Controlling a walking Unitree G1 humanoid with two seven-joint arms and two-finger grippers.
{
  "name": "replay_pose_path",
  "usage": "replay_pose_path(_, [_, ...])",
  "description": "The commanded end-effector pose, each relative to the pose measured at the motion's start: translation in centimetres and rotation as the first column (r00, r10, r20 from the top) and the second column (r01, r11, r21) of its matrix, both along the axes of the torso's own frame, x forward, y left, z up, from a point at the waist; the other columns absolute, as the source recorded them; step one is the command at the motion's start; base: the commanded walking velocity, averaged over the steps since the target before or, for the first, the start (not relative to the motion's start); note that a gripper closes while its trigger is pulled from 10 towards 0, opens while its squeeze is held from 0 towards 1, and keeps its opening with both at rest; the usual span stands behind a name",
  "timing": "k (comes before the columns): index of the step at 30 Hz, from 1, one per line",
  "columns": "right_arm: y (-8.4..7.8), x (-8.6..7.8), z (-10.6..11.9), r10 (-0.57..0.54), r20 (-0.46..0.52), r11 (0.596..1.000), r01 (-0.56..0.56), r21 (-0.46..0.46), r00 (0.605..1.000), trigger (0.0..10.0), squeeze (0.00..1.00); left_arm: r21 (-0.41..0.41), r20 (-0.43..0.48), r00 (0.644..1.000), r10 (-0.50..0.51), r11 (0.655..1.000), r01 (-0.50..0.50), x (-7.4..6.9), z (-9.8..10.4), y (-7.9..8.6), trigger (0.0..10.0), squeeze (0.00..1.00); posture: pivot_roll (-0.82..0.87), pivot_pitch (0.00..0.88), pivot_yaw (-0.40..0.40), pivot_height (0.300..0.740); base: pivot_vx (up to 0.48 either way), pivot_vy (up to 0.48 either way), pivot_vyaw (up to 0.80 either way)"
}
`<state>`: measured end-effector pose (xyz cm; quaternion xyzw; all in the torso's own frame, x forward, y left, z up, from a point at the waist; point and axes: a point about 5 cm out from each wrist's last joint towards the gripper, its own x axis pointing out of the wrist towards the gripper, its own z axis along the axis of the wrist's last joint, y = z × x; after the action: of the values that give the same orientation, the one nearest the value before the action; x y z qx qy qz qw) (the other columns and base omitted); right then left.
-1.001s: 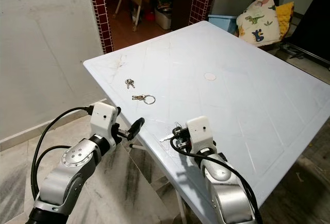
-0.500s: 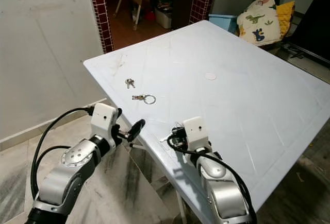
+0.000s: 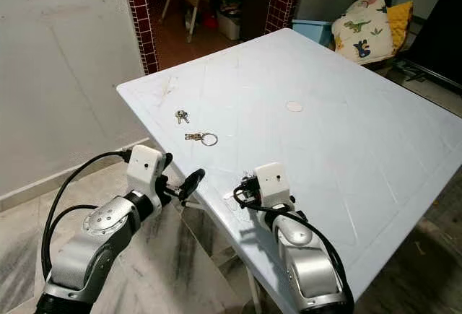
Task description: Hang keys on a hook
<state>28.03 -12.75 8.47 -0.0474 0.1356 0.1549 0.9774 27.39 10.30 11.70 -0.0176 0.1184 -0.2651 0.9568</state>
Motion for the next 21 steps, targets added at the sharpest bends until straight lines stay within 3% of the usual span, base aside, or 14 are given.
replay_pose_path(1, [-0.5, 0.0, -0.3, -0.016, -0.005, 1.0, 0.016, -0.006, 1.0, 0.0, 0.0, -0.008, -0.001, 1.0, -0.024, 1.0, 0.024, -0.3, 0.3, 0.0, 10.0, 0.0, 0.09, 0.056, -0.045, 0.74, 0.0, 0.0, 0.0])
replay_pose_path(8, [-0.9, 0.1, -0.3, -0.037, -0.002, 0.999, 0.037, -0.004, 0.999, 0.0, 0.0, 0.006, -0.09, 0.989, -0.12, 0.993, 0.121, -1.7, -0.7, 0.5, 10.0, 0.0, 0.1, 0.056, -0.044, 0.74, 0.0, 0.0, 0.0])
replay_pose_path(21, [-1.3, 0.6, -0.2, -0.061, 0.01, 0.998, 0.06, 0.008, 0.998, 0.0, 0.0, 0.014, -0.112, 0.98, -0.166, 0.986, 0.169, -2.0, -0.7, 0.1, 10.0, 0.0, 0.1, 0.056, -0.048, 0.74, 0.0, 0.0, 0.0])
